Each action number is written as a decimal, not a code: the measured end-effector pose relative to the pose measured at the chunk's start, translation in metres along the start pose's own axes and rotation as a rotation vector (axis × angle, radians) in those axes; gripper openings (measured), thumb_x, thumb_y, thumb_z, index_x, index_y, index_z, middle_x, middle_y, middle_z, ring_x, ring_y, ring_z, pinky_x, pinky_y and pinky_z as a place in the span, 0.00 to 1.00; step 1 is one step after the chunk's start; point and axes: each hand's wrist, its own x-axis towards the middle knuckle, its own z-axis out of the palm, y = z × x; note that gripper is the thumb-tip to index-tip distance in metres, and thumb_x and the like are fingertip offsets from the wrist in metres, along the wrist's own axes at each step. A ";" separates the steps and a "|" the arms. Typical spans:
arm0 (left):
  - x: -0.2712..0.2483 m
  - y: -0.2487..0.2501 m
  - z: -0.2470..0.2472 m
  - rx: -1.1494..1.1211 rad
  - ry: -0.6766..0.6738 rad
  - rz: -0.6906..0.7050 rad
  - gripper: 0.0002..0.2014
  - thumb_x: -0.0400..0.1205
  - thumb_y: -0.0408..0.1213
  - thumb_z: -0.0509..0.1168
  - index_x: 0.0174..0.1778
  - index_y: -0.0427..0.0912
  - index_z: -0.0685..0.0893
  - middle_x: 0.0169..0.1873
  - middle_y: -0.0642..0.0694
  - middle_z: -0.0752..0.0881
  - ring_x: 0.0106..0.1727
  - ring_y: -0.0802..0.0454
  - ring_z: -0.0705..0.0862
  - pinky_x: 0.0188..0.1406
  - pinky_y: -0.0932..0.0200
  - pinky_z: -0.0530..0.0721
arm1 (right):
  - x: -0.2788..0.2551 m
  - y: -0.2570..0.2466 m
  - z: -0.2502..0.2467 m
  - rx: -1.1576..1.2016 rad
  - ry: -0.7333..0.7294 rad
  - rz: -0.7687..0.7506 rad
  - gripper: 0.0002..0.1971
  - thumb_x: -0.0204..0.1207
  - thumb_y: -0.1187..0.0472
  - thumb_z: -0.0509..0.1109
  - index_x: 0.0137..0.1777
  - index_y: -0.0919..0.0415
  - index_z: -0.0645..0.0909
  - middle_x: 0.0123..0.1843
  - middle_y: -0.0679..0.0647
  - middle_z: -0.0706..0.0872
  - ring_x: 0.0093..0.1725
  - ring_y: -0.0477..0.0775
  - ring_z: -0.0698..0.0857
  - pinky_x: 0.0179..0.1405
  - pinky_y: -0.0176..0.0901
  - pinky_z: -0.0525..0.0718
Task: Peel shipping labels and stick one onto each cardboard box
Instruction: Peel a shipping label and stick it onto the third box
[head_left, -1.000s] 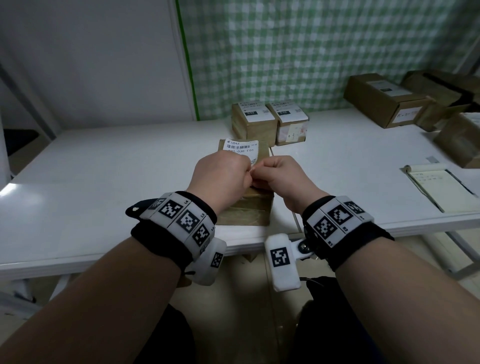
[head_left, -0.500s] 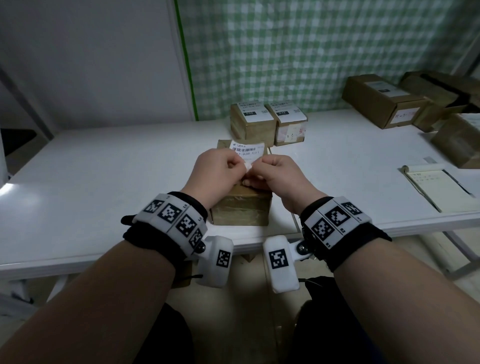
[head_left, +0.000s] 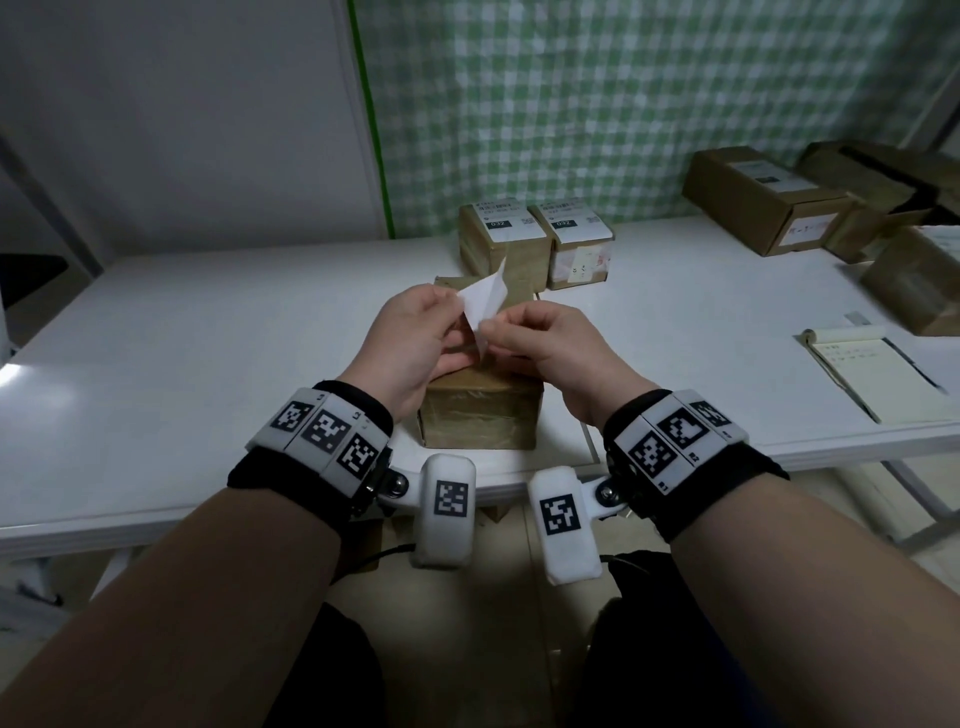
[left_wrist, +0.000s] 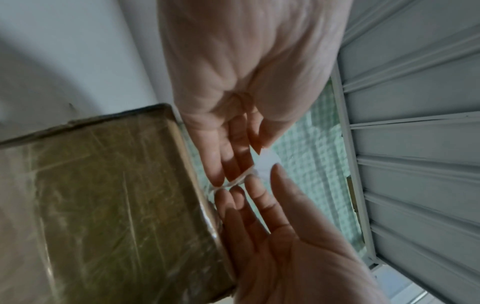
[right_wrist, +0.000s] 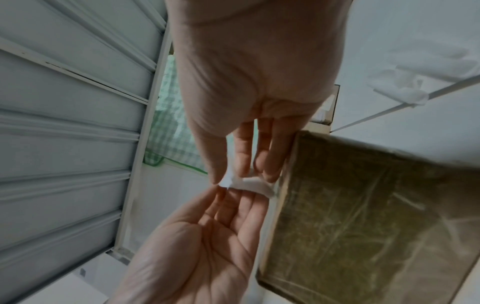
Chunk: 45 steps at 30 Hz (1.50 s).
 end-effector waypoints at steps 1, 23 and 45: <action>0.000 0.000 0.001 0.020 -0.006 0.006 0.07 0.86 0.32 0.58 0.43 0.40 0.78 0.31 0.44 0.83 0.29 0.57 0.85 0.42 0.57 0.90 | 0.000 0.001 0.001 -0.022 0.011 -0.013 0.05 0.71 0.62 0.77 0.36 0.60 0.83 0.39 0.59 0.85 0.41 0.56 0.82 0.51 0.50 0.83; 0.003 -0.011 -0.002 0.339 0.013 0.159 0.09 0.81 0.32 0.66 0.35 0.41 0.81 0.27 0.44 0.82 0.30 0.54 0.82 0.35 0.66 0.84 | -0.003 -0.005 -0.004 0.123 -0.027 0.087 0.14 0.80 0.69 0.65 0.33 0.60 0.73 0.32 0.55 0.80 0.38 0.50 0.83 0.42 0.34 0.85; -0.008 0.002 -0.005 0.225 -0.032 0.082 0.03 0.78 0.32 0.70 0.41 0.38 0.83 0.33 0.47 0.88 0.37 0.54 0.88 0.41 0.63 0.89 | -0.004 -0.007 -0.001 -0.009 -0.062 0.043 0.07 0.77 0.65 0.71 0.38 0.64 0.79 0.24 0.45 0.80 0.28 0.43 0.79 0.52 0.46 0.80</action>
